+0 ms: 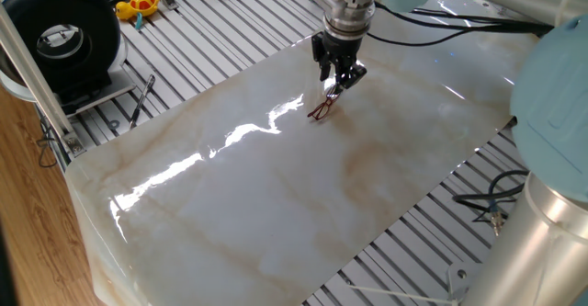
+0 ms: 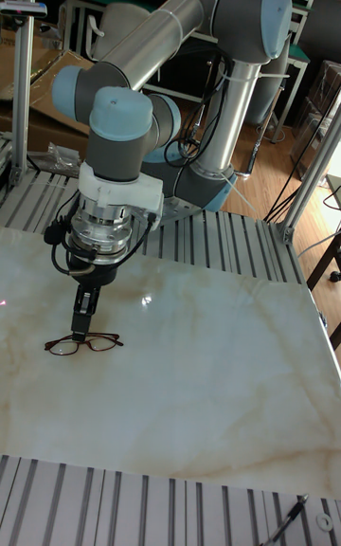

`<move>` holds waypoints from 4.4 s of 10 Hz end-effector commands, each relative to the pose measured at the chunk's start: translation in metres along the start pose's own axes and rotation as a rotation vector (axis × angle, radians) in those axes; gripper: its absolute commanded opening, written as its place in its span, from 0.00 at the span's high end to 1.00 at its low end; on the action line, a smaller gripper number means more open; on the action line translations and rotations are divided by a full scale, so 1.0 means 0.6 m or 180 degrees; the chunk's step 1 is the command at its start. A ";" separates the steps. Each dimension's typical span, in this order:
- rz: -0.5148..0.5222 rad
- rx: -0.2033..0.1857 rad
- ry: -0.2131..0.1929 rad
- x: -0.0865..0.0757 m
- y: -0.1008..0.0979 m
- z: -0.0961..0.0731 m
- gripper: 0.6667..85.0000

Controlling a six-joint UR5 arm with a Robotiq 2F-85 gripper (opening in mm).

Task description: Unfold the leg of the glasses (with one hand)

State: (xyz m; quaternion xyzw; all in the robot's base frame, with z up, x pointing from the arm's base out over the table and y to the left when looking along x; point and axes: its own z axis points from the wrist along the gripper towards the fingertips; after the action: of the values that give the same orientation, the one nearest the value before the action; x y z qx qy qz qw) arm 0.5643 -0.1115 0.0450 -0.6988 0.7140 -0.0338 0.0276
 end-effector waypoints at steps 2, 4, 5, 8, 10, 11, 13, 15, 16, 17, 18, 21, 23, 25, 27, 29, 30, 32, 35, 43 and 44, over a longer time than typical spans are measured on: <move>-0.0022 0.0078 0.0037 0.012 -0.009 -0.008 0.48; -0.0034 0.0074 0.0056 0.019 -0.007 -0.010 0.48; -0.0045 0.0064 0.0071 0.027 -0.005 -0.012 0.48; -0.0031 0.0089 0.0080 0.037 -0.006 -0.004 0.49; -0.0020 0.0064 0.0061 0.035 -0.003 -0.012 0.49; -0.0052 0.0034 0.0048 0.035 0.001 -0.015 0.49; -0.0072 -0.0026 -0.0058 0.020 0.009 -0.015 0.49; -0.0110 -0.0006 -0.0068 0.020 0.001 -0.005 0.49; -0.0117 -0.0001 -0.0039 0.024 -0.004 0.005 0.49; -0.0129 0.0009 -0.0014 0.029 -0.008 0.013 0.49; -0.0136 0.0009 0.0005 0.031 -0.011 0.019 0.49; -0.0141 0.0014 0.0005 0.027 -0.016 0.019 0.50; -0.0134 0.0014 -0.0014 0.022 -0.018 0.018 0.51; -0.0170 0.0029 -0.0053 0.014 -0.021 0.020 0.52; -0.0143 0.0019 -0.0077 0.008 -0.021 0.021 0.53; -0.0127 0.0024 -0.0097 0.004 -0.022 0.022 0.53; -0.0111 0.0023 -0.0112 -0.001 -0.021 0.023 0.53; -0.0089 0.0023 -0.0132 -0.010 -0.023 0.024 0.53; -0.0030 -0.0003 -0.0142 -0.018 -0.023 0.020 0.54; 0.0031 -0.0020 -0.0176 -0.005 -0.006 0.016 0.55; 0.0001 -0.0029 -0.0176 0.000 -0.007 0.018 0.55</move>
State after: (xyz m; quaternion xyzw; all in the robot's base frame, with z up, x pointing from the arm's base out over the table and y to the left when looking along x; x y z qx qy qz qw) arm 0.5678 -0.1076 0.0360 -0.6989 0.7140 -0.0147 0.0391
